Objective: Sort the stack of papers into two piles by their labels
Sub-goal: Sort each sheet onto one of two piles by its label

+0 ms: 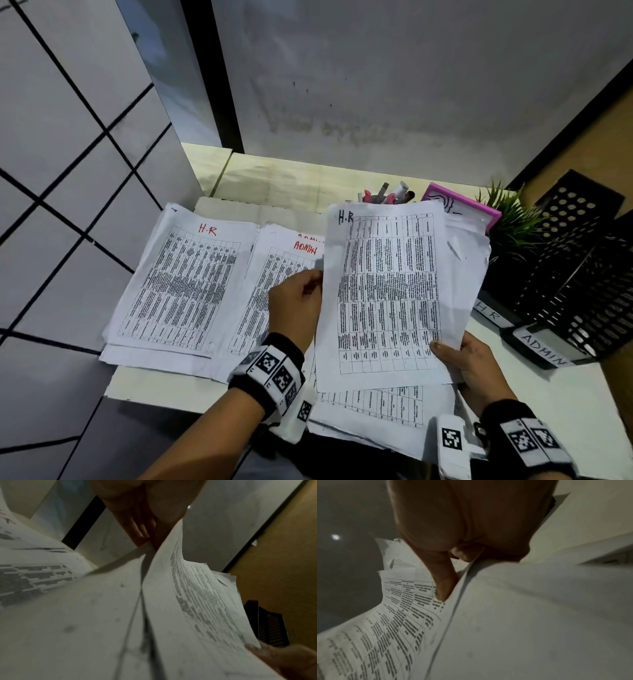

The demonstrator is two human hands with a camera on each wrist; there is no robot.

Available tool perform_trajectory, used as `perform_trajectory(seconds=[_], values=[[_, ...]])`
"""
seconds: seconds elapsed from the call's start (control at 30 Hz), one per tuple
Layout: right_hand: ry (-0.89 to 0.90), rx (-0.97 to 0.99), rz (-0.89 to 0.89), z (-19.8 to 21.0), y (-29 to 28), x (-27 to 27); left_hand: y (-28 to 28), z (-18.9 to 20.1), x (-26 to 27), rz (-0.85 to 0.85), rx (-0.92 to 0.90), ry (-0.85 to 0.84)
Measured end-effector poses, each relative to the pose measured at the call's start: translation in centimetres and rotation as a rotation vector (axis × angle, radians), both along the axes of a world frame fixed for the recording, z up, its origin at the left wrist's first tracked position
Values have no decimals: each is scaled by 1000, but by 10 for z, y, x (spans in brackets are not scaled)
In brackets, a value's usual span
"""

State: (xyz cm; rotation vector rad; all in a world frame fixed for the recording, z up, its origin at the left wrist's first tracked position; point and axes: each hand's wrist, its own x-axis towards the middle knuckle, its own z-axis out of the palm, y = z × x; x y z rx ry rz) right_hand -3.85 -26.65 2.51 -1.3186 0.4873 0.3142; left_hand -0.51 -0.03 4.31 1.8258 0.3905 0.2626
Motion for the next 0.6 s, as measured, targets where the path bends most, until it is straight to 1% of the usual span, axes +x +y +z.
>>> perform_trajectory(seconds=[0.03,0.1,0.13,0.17,0.2,0.3,0.37,0.47,0.53,0.6], values=[[1,1,-3,0,0,0,1,1,-3,-34,77,-90],[13,-1,-14,0,1,0,0,2,-10,-106,360,-300],[13,9,-26,0,1,0,-1,1,-13,-151,448,-382],[17,11,-28,0,1,0,-3,3,-17,-199,454,-429],[23,18,-27,0,1,0,-6,5,-22,-256,416,-456],[44,9,-104,3,6,-1,-14,6,-36,-440,300,-485],[65,-36,-130,-3,3,0,-15,7,-45,-504,203,-441],[56,-84,-64,-2,1,-1,-13,10,-53,-568,68,-213],[29,-90,-15,0,2,0,-10,10,-53,-547,57,-86],[35,-73,-2,2,6,0,-10,7,-49,-485,60,-43]])
